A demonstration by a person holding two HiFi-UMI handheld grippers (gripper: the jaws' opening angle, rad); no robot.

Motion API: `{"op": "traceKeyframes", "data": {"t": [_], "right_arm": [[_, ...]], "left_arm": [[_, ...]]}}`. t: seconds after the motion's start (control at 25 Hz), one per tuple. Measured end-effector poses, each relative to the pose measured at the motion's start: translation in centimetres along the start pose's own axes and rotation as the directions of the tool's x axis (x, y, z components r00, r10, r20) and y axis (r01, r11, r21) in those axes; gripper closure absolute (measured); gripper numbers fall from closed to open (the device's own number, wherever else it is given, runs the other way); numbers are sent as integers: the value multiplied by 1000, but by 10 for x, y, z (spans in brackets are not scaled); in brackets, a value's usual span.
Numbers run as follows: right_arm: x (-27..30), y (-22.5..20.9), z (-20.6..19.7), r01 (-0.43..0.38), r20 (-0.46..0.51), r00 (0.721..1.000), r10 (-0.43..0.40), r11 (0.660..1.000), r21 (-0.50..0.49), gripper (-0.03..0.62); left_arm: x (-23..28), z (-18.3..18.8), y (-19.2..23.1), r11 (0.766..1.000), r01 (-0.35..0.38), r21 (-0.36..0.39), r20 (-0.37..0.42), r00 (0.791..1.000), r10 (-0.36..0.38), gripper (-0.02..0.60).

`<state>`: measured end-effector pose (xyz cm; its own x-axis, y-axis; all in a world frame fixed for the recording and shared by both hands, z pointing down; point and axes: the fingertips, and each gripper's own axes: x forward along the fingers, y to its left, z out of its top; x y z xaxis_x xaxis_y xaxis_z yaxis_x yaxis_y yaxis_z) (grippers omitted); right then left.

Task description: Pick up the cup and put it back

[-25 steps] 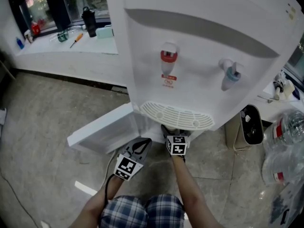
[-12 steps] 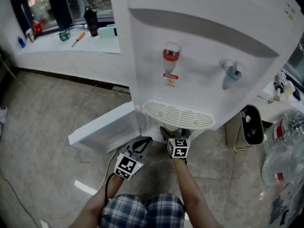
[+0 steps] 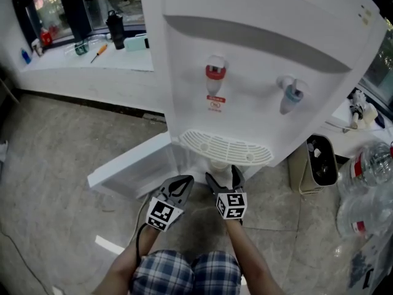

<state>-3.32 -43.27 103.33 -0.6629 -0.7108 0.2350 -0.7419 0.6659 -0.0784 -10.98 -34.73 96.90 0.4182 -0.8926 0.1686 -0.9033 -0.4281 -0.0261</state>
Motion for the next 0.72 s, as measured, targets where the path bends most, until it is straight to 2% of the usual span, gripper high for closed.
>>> {"op": "traceKeyframes", "data": {"t": [0.2, 0.32, 0.52, 0.64, 0.72], "right_arm": [[-59, -4, 23, 17, 58, 998, -20, 998, 61, 301], [-93, -14, 41, 49, 74, 996, -53, 997, 54, 381], [-147, -25, 82, 118, 94, 988, -122, 992, 48, 533], [-178, -33, 112, 171, 95, 979, -178, 982, 79, 576], [-199, -38, 137, 207, 96, 972, -216, 974, 95, 576]], "left_arm": [[-3, 7, 1, 1000, -8, -3, 1, 1000, 8, 557], [-8, 17, -3, 999, 12, -52, -1, 1000, -12, 557], [-23, 57, -12, 998, 46, -52, 12, 999, -45, 557], [-37, 90, -18, 997, 53, -64, -6, 999, -53, 557], [-47, 114, -24, 997, 55, -59, -7, 998, -55, 557]]}}
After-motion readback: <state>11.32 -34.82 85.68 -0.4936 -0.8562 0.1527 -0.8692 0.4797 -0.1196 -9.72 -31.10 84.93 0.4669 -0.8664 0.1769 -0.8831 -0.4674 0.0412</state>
